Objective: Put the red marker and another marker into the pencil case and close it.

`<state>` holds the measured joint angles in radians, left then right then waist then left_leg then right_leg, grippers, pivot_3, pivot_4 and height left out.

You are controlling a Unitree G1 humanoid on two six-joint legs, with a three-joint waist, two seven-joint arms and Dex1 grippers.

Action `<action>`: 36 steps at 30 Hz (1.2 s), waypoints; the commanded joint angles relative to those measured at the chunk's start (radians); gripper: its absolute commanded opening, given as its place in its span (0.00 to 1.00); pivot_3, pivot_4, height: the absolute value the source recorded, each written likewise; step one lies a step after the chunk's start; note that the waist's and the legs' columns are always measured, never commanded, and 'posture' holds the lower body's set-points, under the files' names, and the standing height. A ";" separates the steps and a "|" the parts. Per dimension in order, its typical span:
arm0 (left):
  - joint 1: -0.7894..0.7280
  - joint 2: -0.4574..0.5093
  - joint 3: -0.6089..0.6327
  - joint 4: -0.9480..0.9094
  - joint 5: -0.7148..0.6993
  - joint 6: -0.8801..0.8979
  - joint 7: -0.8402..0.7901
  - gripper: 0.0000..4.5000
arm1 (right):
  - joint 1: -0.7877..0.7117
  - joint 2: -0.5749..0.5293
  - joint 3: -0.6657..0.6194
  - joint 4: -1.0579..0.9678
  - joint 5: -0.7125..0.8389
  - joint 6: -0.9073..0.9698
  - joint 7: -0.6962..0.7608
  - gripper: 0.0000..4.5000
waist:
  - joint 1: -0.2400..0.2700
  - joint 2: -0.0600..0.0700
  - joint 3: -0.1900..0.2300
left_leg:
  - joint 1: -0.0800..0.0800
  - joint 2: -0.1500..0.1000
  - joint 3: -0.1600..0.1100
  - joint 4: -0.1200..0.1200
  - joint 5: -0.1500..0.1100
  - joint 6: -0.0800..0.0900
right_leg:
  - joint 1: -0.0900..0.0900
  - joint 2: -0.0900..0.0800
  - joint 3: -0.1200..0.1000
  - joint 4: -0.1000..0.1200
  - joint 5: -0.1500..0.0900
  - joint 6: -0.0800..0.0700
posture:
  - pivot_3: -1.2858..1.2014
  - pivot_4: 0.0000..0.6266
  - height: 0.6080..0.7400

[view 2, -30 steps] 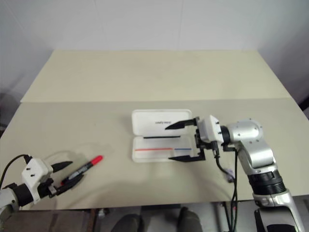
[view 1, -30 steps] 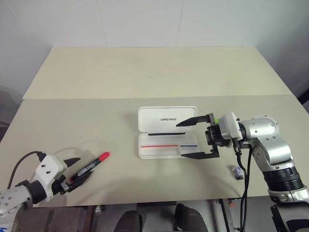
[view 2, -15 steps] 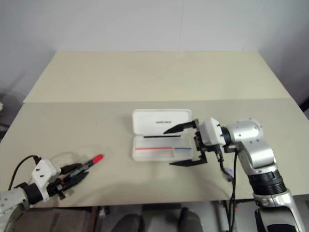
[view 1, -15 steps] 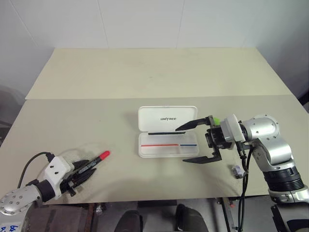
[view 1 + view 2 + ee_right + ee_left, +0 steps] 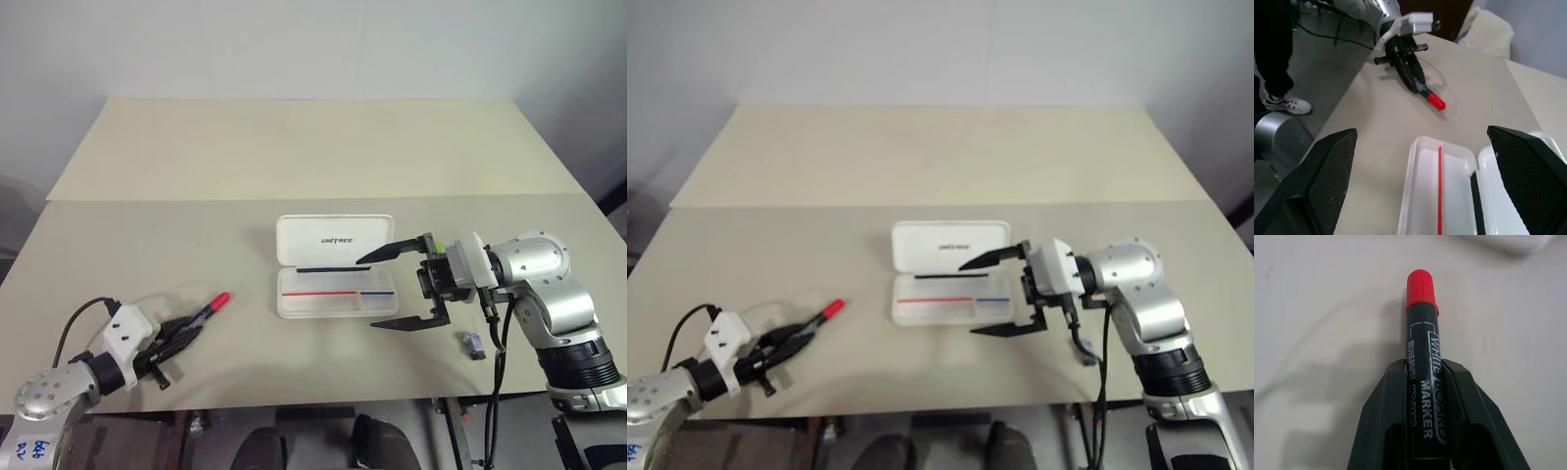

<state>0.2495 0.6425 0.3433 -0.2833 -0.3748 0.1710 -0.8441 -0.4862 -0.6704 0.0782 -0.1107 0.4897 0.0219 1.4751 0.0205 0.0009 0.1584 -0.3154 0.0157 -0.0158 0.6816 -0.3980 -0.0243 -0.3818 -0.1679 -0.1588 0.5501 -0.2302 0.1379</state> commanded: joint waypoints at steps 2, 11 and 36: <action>-0.053 0.055 0.006 -0.140 -0.122 0.044 -0.068 0.14 | 0.026 -0.015 -0.028 -0.012 -0.003 -0.011 -0.018 1.00 | 0.000 0.000 0.000 | -0.001 0.000 0.001 0.000 -0.002 0.000 | -0.002 0.000 0.000 0.000 0.000 0.000 | 0.52 0.24 1.00; -0.260 0.135 -0.138 -0.212 -0.152 0.153 -0.115 0.14 | 0.081 -0.040 -0.060 -0.049 -0.006 -0.011 -0.059 1.00 | 0.003 0.002 0.001 | -0.003 0.000 0.006 -0.001 -0.003 -0.001 | -0.006 0.000 -0.001 -0.001 0.000 0.000 | 0.52 0.24 1.00; -0.776 -0.164 -0.593 0.253 0.192 -0.005 -0.104 0.14 | 0.414 -0.167 -0.253 -0.201 -0.020 0.032 -0.232 1.00 | 0.008 -0.002 0.000 | -0.002 0.001 0.015 0.000 -0.003 0.000 | -0.006 0.001 0.000 -0.004 0.001 0.001 | 0.52 0.24 1.00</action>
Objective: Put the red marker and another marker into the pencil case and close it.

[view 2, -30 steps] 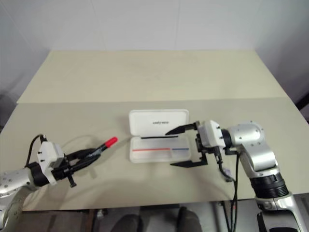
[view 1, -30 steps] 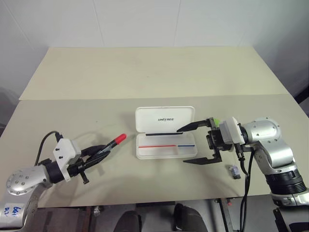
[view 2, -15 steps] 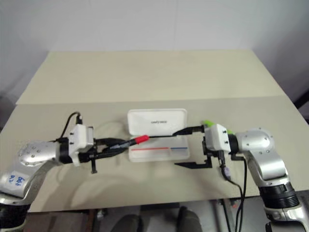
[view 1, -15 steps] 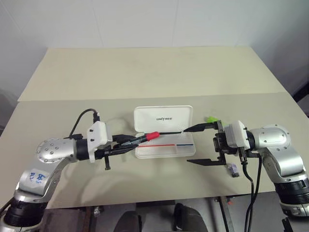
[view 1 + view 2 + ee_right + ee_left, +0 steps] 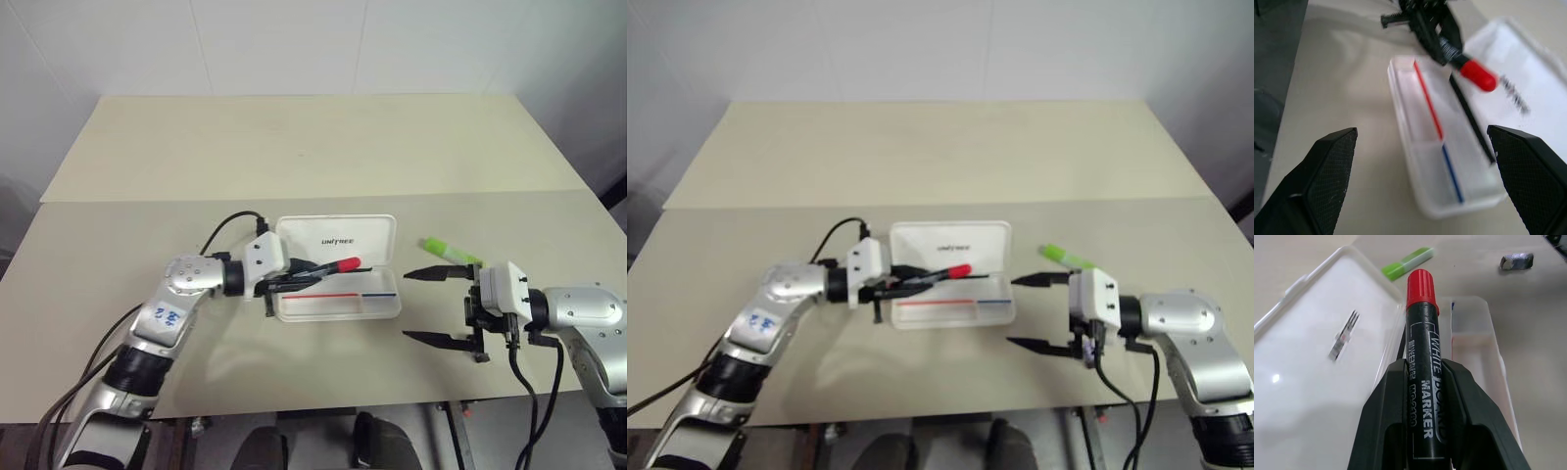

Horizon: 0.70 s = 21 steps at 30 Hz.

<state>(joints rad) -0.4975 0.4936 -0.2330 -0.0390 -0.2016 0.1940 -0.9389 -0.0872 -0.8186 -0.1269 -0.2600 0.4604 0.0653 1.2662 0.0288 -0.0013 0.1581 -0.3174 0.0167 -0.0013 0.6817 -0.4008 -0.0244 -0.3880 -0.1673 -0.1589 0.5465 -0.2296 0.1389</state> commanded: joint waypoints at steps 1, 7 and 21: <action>-0.034 -0.023 -0.025 0.020 0.027 -0.035 -0.013 0.14 | 0.026 -0.018 -0.056 -0.063 0.010 -0.009 -0.033 1.00 | -0.002 0.000 0.000 | 0.000 0.000 0.000 0.000 0.000 0.000 | 0.000 0.000 0.000 0.000 0.000 0.000 | 0.52 0.24 1.00; -0.052 -0.053 -0.049 0.087 0.073 -0.092 -0.017 0.14 | 0.082 -0.008 -0.078 -0.141 0.016 0.013 -0.094 1.00 | -0.001 0.000 0.000 | 0.001 0.000 0.001 0.000 0.000 0.000 | 0.001 0.000 0.000 0.001 0.000 0.000 | 0.52 0.24 1.00; -0.044 -0.095 -0.038 0.086 0.064 -0.061 -0.021 0.96 | 0.091 0.000 -0.057 -0.182 0.020 0.027 -0.158 1.00 | 0.007 -0.001 -0.001 | 0.001 0.000 0.001 0.001 0.000 0.001 | 0.001 0.000 0.000 0.000 0.000 0.001 | 0.52 0.24 1.00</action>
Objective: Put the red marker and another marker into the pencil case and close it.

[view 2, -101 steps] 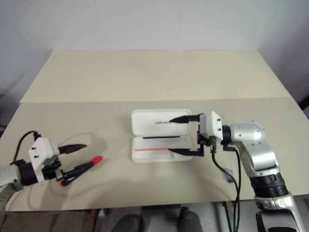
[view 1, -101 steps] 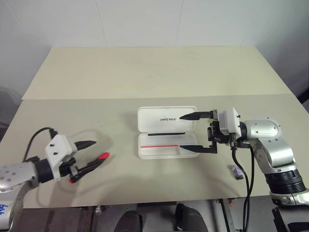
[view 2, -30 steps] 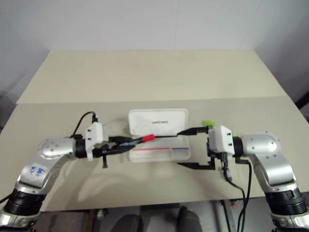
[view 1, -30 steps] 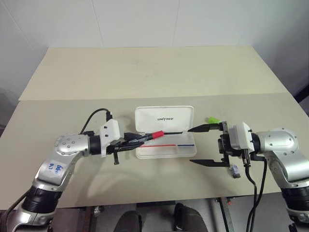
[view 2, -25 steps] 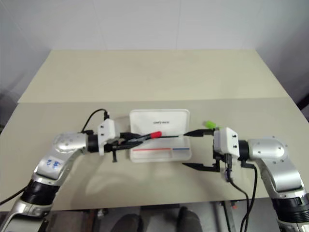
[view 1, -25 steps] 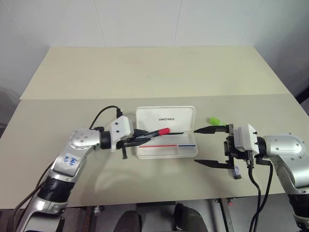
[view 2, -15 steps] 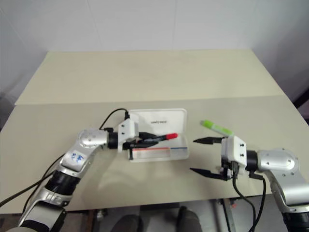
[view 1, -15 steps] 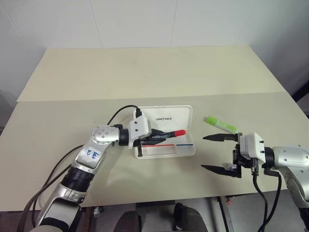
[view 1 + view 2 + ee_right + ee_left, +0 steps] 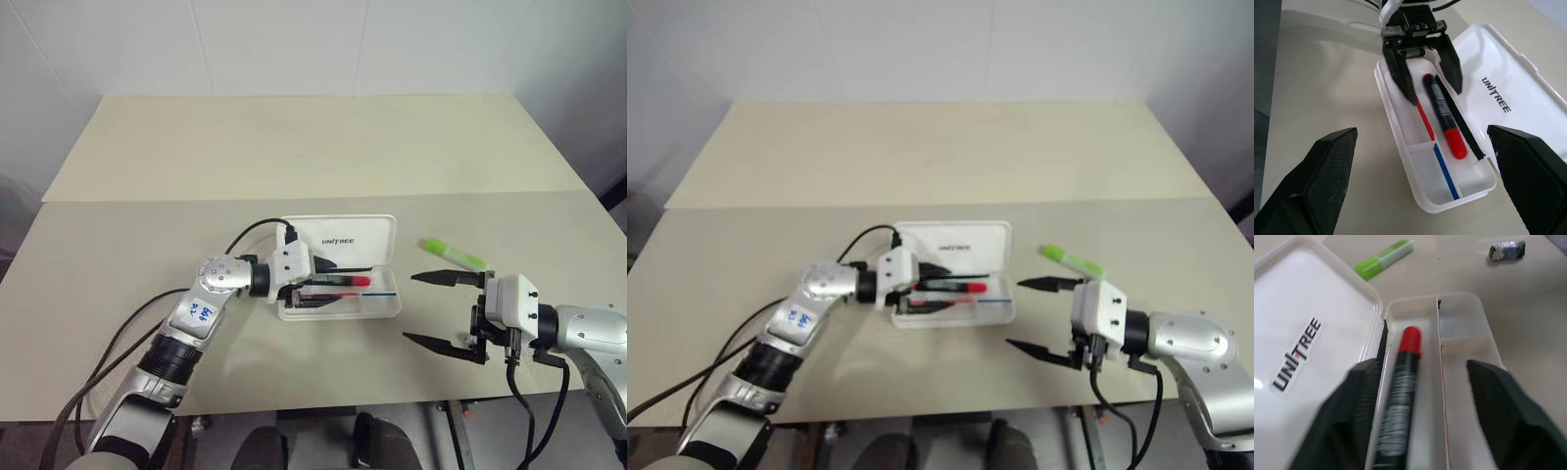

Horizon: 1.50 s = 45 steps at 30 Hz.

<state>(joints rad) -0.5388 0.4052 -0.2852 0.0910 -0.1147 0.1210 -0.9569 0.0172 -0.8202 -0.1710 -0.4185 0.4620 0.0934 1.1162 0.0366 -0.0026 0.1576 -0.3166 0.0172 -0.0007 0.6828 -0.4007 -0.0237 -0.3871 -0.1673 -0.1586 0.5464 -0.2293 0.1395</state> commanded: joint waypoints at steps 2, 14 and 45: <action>0.005 -0.015 0.024 -0.069 -0.051 0.031 -0.010 1.00 | -0.026 0.005 -0.003 -0.014 0.018 -0.001 -0.007 1.00 | -0.001 0.000 0.000 | 0.000 0.000 0.000 0.000 0.000 0.000 | 0.000 0.000 0.000 0.000 0.000 0.000 | 0.52 0.24 1.00; 0.058 0.033 0.133 -0.238 -0.218 0.091 -0.066 1.00 | -0.141 -0.025 -0.054 0.191 0.075 0.098 0.014 1.00 | -0.007 0.000 0.000 | 0.000 0.000 0.000 0.000 0.000 0.000 | 0.000 0.000 0.000 0.000 0.000 0.000 | 0.52 0.24 1.00; 0.277 0.397 0.496 -0.435 -0.428 0.197 -0.119 1.00 | -0.777 0.009 0.136 1.473 -0.328 -0.228 0.168 1.00 | -0.033 0.003 0.002 | -0.001 0.001 0.001 0.000 0.000 0.000 | -0.001 0.000 0.000 -0.001 0.000 0.000 | 0.52 0.24 1.00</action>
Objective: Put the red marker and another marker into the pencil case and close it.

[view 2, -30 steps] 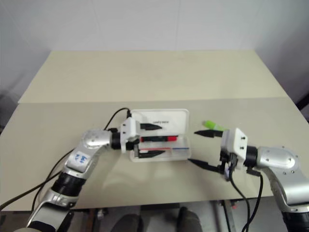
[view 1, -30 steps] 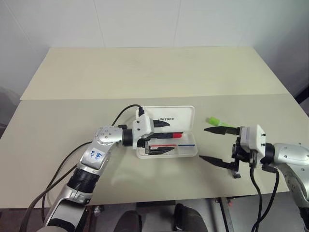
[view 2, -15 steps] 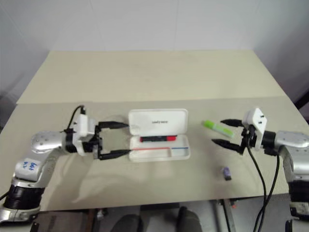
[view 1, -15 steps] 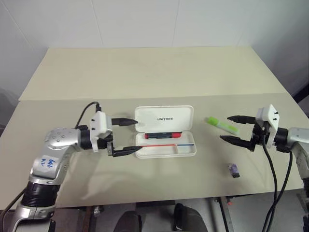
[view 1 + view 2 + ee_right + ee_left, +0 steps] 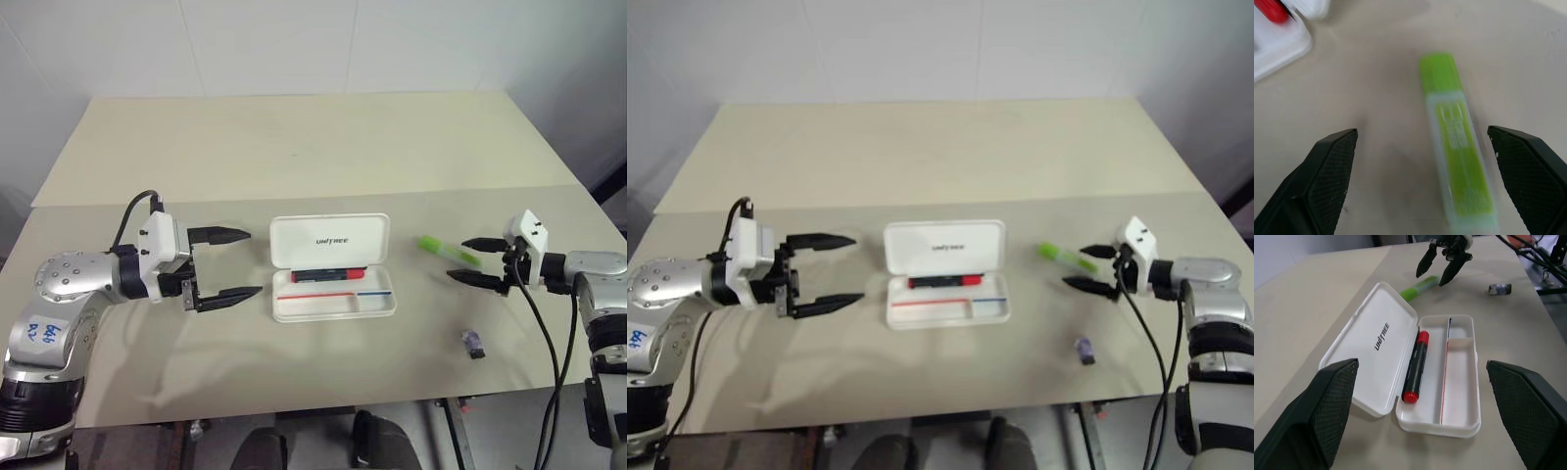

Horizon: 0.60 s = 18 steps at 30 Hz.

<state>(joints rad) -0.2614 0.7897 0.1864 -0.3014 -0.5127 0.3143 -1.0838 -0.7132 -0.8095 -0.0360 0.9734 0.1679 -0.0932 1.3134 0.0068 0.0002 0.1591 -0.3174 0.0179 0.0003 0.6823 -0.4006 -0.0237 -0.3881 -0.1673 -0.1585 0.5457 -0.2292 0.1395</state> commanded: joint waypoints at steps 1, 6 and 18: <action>-0.001 0.012 0.024 -0.048 -0.030 0.007 0.010 1.00 | -0.060 0.001 0.002 0.112 -0.047 -0.050 -0.039 1.00 | -0.008 0.000 0.000 | 0.000 0.000 0.000 0.000 0.000 0.000 | 0.000 0.000 0.000 0.000 0.000 0.000 | 0.52 0.24 1.00; -0.010 0.010 0.011 -0.059 -0.025 0.010 0.013 1.00 | -0.099 0.015 0.020 0.203 -0.094 -0.054 -0.011 0.77 | -0.016 0.000 0.000 | 0.001 0.000 0.001 0.000 0.000 0.000 | 0.000 0.000 0.000 0.000 0.000 0.000 | 0.52 0.24 1.00; -0.016 -0.003 -0.014 -0.061 -0.018 0.004 0.011 1.00 | -0.096 0.079 0.011 0.137 -0.092 -0.104 0.062 0.24 | -0.035 0.000 0.000 | 0.001 0.001 0.001 0.000 0.000 0.000 | 0.001 0.000 0.000 0.000 0.000 0.000 | 0.52 0.24 1.00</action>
<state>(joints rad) -0.2644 0.7879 0.1742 -0.3380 -0.5168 0.3269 -1.0757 -0.8150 -0.7338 -0.0262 1.1406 0.0765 -0.1720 1.3622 -0.0280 -0.0001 0.1589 -0.3163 0.0185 0.0009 0.6822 -0.4006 -0.0237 -0.3875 -0.1672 -0.1581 0.5463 -0.2292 0.1395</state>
